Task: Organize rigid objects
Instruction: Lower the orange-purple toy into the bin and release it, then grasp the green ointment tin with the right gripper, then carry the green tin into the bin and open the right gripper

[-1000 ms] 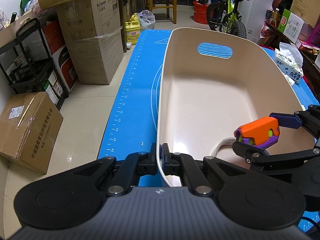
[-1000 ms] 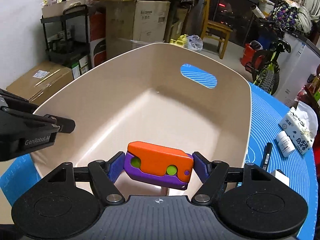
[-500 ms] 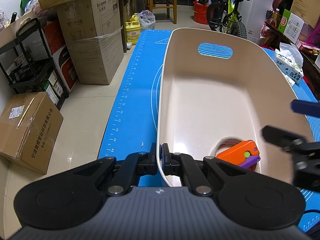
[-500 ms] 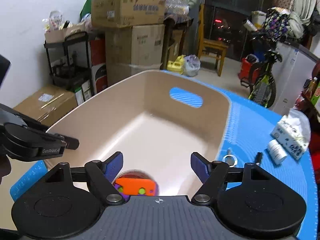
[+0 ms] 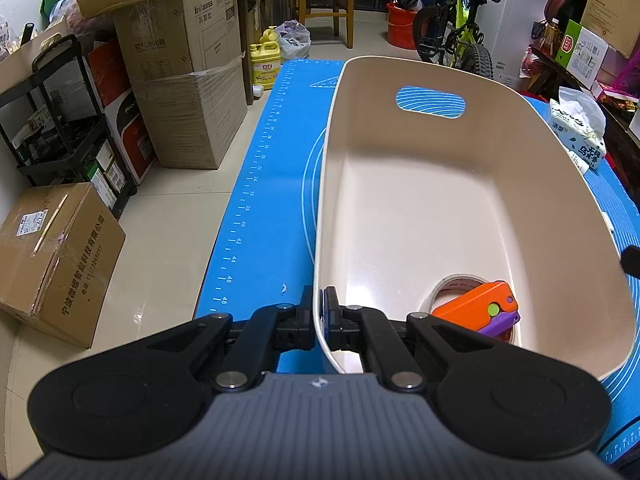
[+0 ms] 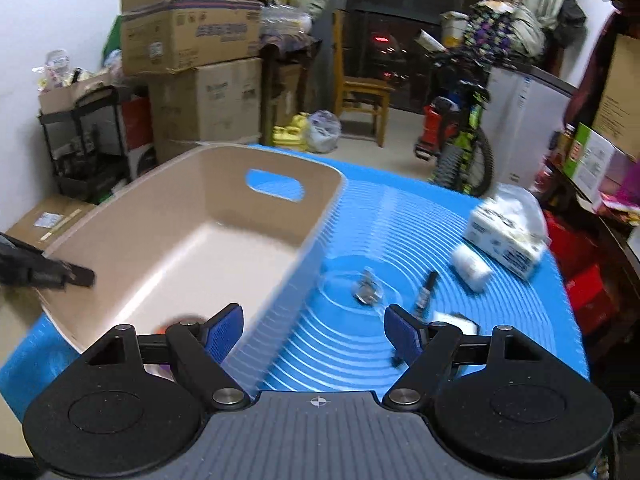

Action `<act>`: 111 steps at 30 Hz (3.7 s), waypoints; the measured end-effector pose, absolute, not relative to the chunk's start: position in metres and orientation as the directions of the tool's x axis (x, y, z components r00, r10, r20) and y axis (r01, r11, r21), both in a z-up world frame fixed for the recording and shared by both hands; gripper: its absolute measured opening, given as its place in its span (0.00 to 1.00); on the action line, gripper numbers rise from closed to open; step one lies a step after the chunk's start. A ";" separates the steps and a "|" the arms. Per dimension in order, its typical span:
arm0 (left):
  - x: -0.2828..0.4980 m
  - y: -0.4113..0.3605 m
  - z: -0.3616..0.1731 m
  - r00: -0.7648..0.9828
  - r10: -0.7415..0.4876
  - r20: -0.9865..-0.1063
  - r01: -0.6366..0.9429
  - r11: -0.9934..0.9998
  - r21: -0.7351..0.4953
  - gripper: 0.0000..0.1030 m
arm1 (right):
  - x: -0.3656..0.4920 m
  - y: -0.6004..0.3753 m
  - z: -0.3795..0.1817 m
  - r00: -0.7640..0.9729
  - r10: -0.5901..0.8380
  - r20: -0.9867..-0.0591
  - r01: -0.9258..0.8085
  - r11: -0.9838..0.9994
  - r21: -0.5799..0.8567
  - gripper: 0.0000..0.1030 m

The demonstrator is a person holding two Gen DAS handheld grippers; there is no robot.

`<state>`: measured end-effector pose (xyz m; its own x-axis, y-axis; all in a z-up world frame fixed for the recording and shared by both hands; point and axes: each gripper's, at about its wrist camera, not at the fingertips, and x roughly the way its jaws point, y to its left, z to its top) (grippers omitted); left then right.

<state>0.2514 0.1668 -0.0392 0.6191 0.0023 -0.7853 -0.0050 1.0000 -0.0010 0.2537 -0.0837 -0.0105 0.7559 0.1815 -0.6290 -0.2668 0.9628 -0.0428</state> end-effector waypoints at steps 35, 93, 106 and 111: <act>0.252 0.167 -0.039 0.619 0.000 -0.785 -0.005 1.000 -0.004 0.05 | 0.250 -0.161 -0.106 0.507 0.064 -0.860 -0.048 0.998 0.046 0.53; 0.251 0.164 -0.040 0.614 0.017 -0.789 0.000 1.000 0.022 0.05 | 0.303 0.032 -0.036 0.493 0.363 -0.791 -0.517 0.853 0.070 0.53; 0.253 0.161 -0.039 0.613 0.035 -0.789 -0.004 0.999 0.041 0.06 | 0.296 0.019 -0.027 0.506 0.405 -0.762 -0.544 0.835 0.083 0.68; 0.253 0.159 -0.039 0.613 0.041 -0.789 -0.006 0.999 0.047 0.07 | 0.292 0.002 -0.005 0.576 0.415 -0.704 -0.506 0.857 0.092 0.80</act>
<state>0.2527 0.1590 -0.0385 0.6127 0.0408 -0.7892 -0.0056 0.9989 0.0473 0.2920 0.0025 -0.0046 0.5756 0.4152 -0.7045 -0.5064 0.8574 0.0915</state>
